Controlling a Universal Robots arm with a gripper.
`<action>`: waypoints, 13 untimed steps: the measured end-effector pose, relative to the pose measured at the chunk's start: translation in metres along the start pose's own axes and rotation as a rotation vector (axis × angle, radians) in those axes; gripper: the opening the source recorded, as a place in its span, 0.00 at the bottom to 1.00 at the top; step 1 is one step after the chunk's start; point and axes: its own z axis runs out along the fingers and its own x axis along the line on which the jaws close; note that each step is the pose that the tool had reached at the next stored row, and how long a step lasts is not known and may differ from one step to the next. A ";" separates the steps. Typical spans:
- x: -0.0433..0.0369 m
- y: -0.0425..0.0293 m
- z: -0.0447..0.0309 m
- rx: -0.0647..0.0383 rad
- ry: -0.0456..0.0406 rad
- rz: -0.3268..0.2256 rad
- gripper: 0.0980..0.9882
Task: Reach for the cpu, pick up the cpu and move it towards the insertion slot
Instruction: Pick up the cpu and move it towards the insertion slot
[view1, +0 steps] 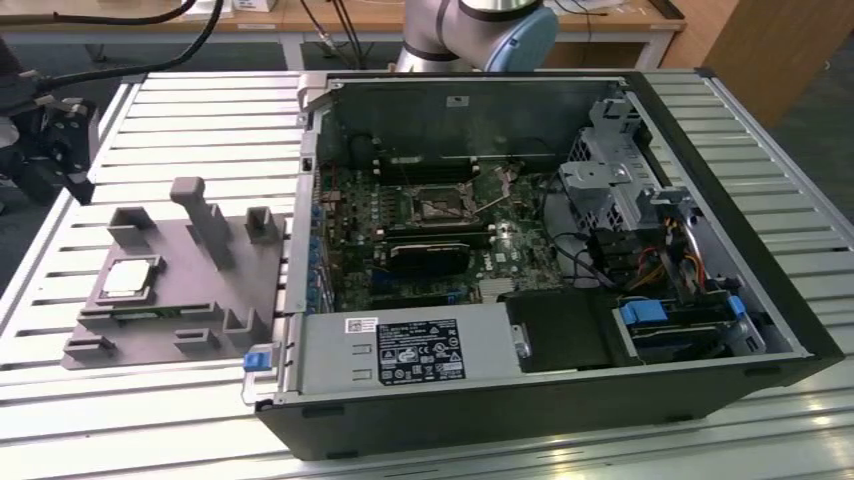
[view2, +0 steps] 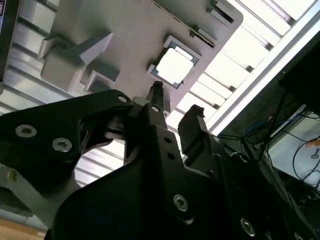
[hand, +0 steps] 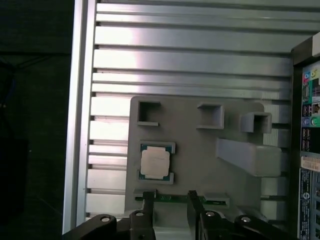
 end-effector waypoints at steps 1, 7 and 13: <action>0.0005 -0.0003 0.0018 0.000 -0.0001 0.000 0.35; 0.0018 -0.0016 0.0127 0.000 0.0000 0.000 0.55; 0.0019 -0.0028 0.0236 -0.001 0.0000 0.000 0.62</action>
